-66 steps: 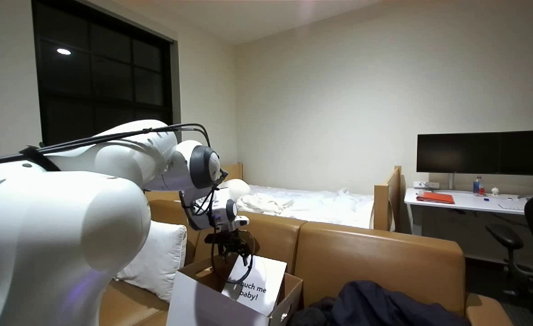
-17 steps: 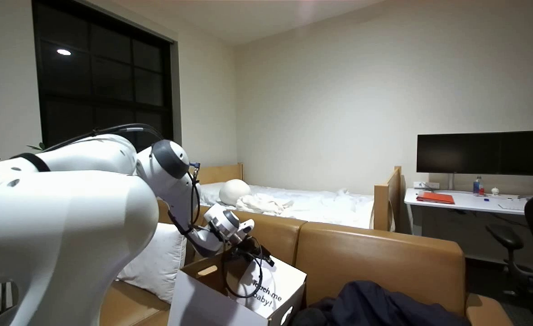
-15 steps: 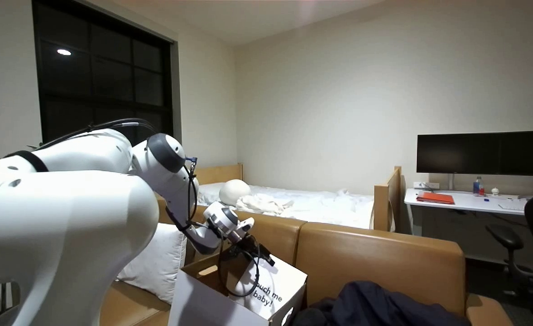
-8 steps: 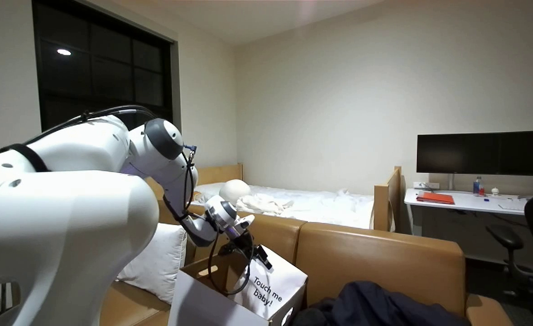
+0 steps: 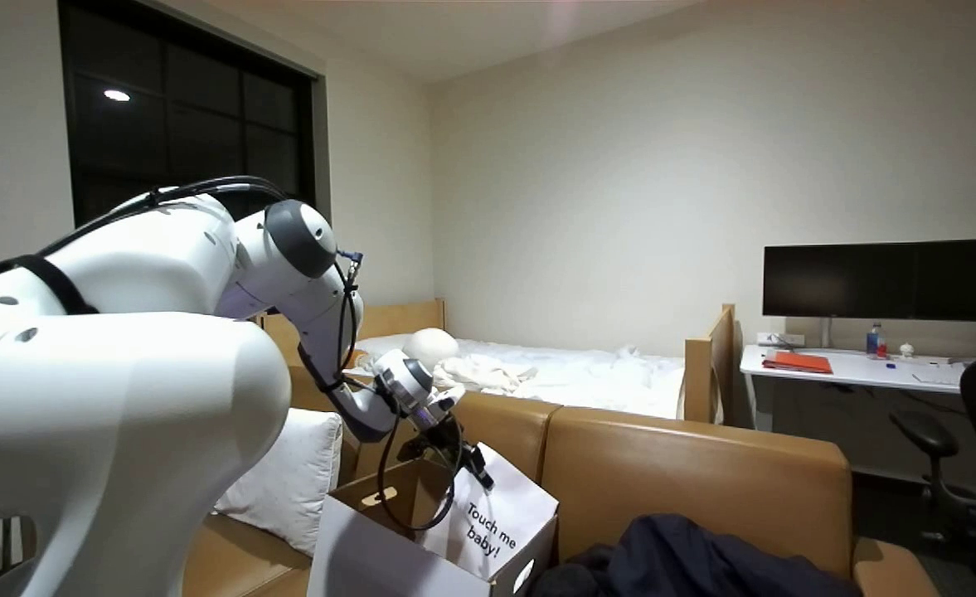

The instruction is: Move the sign from the box to the sofa

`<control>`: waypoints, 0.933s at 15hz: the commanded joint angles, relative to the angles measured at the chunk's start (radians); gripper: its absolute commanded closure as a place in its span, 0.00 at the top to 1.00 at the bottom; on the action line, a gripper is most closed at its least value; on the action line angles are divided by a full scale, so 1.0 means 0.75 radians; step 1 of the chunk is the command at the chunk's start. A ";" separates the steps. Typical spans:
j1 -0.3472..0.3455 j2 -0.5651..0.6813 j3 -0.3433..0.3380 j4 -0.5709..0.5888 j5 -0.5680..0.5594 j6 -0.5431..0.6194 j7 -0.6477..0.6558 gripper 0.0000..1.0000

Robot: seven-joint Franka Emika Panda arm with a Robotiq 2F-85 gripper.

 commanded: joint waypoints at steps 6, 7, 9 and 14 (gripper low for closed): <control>0.119 -0.395 -0.014 -0.387 -0.153 -0.104 0.466 0.00; 0.154 -0.433 -0.034 -0.408 -0.210 -0.131 0.546 0.00; 0.199 -0.539 -0.043 -0.425 -0.326 -0.273 0.645 0.00; 0.208 -0.805 0.002 -0.349 -0.532 -0.798 0.728 0.00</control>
